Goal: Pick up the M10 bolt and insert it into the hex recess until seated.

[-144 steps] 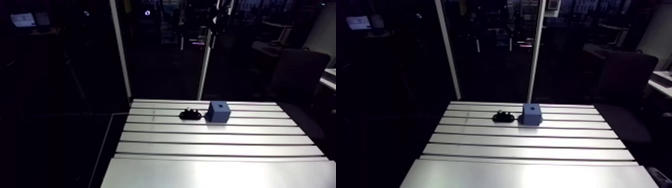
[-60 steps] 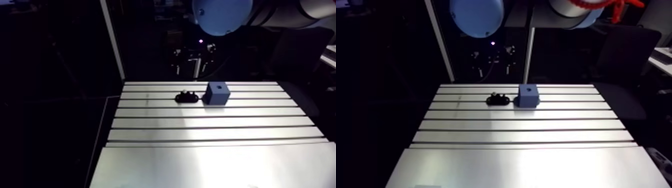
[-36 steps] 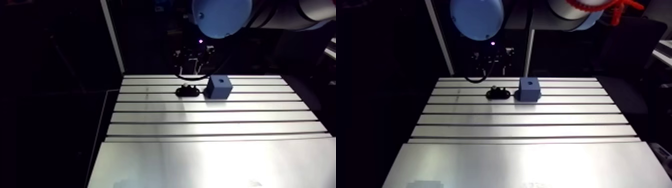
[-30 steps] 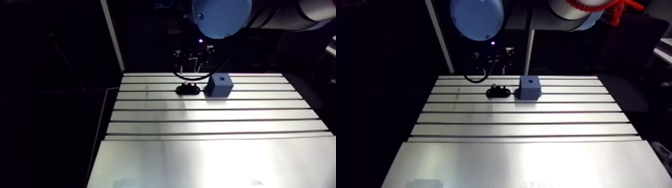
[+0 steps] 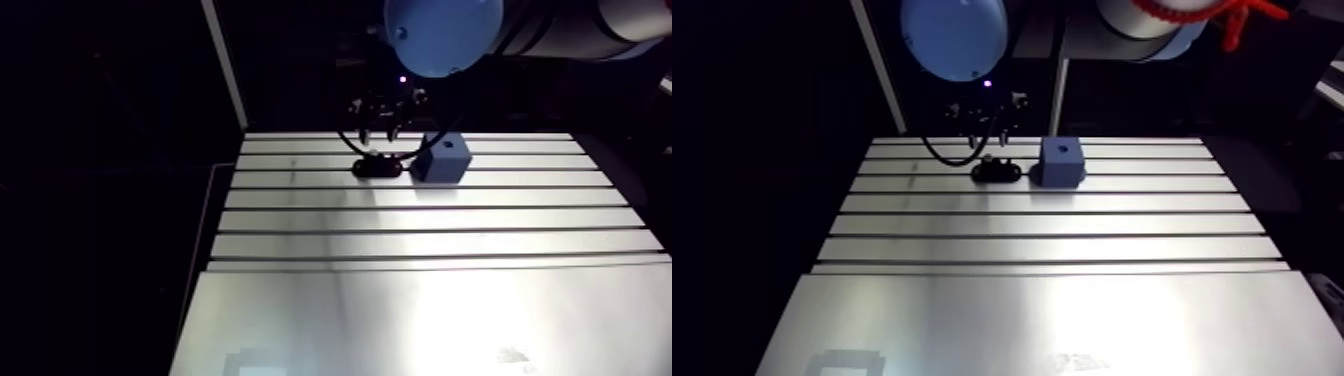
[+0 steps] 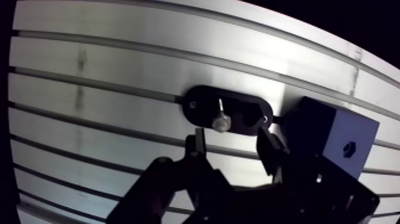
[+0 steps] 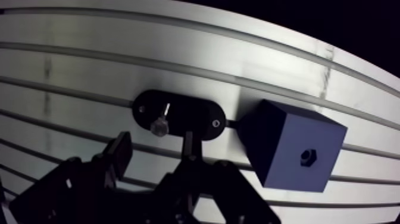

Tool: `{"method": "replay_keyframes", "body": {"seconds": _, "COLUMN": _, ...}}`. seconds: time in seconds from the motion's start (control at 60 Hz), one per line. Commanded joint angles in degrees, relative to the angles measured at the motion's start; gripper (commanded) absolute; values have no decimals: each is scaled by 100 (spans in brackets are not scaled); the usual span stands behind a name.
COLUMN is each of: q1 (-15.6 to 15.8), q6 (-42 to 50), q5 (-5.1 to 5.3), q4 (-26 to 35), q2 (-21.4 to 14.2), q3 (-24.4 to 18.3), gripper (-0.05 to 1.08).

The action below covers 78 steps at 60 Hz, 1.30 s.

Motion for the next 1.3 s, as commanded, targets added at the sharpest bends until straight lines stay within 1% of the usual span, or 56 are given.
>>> {"method": "replay_keyframes", "body": {"seconds": 0.017, "q1": 5, "q6": -30, "q5": -1, "q4": -76, "q2": 45, "q3": 30, "gripper": 46}}
{"method": "replay_keyframes", "body": {"seconds": 0.15, "q1": 5, "q6": -30, "q5": -8, "q4": -85, "q2": 53, "q3": 39, "gripper": 50}}
{"method": "replay_keyframes", "body": {"seconds": 0.5, "q1": 31, "q6": -13, "q5": -10, "q4": -163, "q2": 158, "q3": 57, "gripper": 50}}
{"method": "replay_keyframes", "body": {"seconds": 0.967, "q1": 40, "q6": 5, "q5": -36, "q4": -235, "q2": 280, "q3": 57, "gripper": 50}}
{"method": "replay_keyframes", "body": {"seconds": 1.3, "q1": 40, "q6": 14, "q5": -43, "q4": -233, "q2": 291, "q3": 57, "gripper": 51}}
